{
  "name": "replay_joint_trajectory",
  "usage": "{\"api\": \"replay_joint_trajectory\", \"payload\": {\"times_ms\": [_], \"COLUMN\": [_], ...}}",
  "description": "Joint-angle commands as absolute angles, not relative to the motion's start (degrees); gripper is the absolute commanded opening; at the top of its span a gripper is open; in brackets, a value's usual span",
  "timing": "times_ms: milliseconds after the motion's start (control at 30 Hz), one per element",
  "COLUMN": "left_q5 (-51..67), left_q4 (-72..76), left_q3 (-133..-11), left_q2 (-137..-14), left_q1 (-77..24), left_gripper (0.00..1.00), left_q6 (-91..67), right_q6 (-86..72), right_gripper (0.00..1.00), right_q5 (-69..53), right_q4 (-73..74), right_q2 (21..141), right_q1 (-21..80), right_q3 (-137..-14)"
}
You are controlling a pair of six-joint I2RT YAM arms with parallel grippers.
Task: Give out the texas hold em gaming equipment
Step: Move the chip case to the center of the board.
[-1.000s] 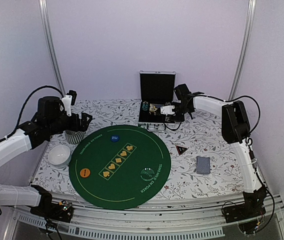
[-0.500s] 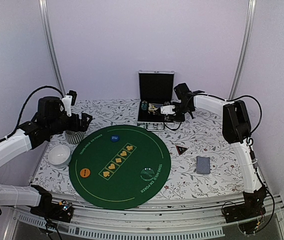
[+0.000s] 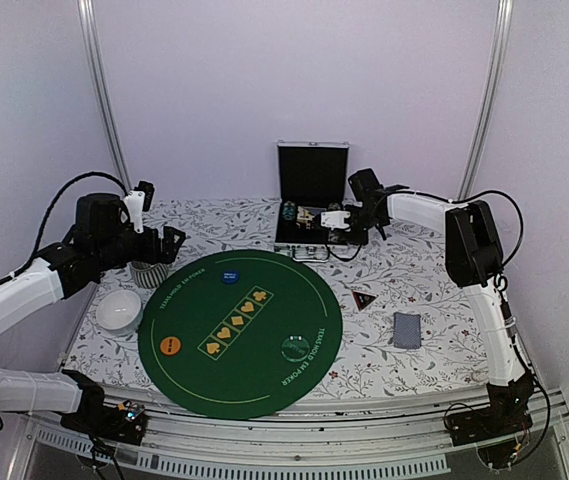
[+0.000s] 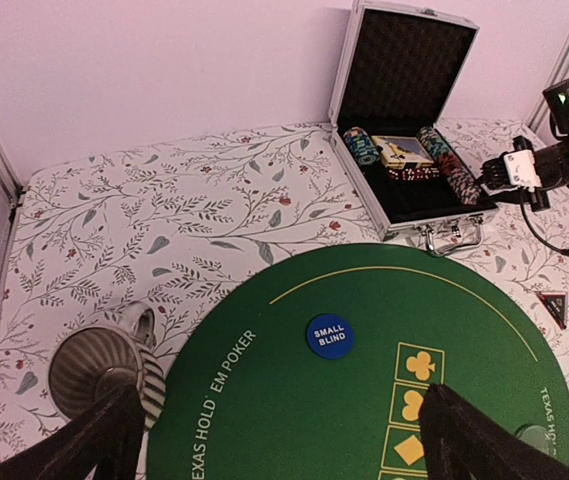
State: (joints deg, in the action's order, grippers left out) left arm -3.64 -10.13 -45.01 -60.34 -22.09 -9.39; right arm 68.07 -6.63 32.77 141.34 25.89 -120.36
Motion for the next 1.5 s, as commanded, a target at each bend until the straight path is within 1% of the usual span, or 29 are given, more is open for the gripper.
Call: {"api": "replay_joint_trajectory", "payload": {"times_ms": [0,133,400,800,833,900,1000,1133,1267,1467], "left_q5": [-3.0,-3.0,-3.1,-3.1,-3.1,-3.2,-3.0,-2.9,-2.8,-2.7], "left_q4": [-9.2,-9.2,-9.1,-9.2,-9.3,-9.2,-9.2,-9.2,-9.2,-9.2], "left_q3": [-44.5,-44.5,-44.5,-44.5,-44.5,-44.5,-44.5,-44.5,-44.5,-44.5], "left_q2": [-60.0,-59.8,-59.8,-59.7,-59.7,-59.7,-59.7,-59.8,-59.9,-60.0], "left_q1": [-21.5,-21.5,-21.5,-21.6,-21.5,-21.5,-21.5,-21.5,-21.5,-21.5], "left_gripper": [0.98,0.98,0.98,0.98,0.98,0.98,0.98,0.98,0.98,0.98], "left_q6": [-8.9,-8.8,-8.8,-8.7,-8.7,-8.7,-8.8,-8.9,-9.0,-9.0], "right_q6": [61.5,52.8,43.0,27.0,25.1,19.8,9.2,-2.6,-10.1,-12.4], "right_gripper": [0.31,0.38,0.47,0.65,0.65,0.64,0.57,0.50,0.48,0.49], "right_q5": [-10.3,-12.5,-18.9,-27.6,-27.1,-21.6,-13.3,-7.2,-6.8,-8.6], "right_q4": [28.8,25.9,21.4,13.5,12.9,12.2,12.7,14.1,16.4,17.4], "right_q2": [140.6,140.2,138.2,129.5,129.2,128.9,129.1,129.6,131.6,132.8], "right_q1": [27.0,26.4,25.5,23.5,23.2,22.9,22.9,22.9,23.0,23.4], "right_q3": [-118.9,-118.2,-114.1,-110.5,-110.3,-110.2,-109.3,-107.1,-106.8,-105.3]}}
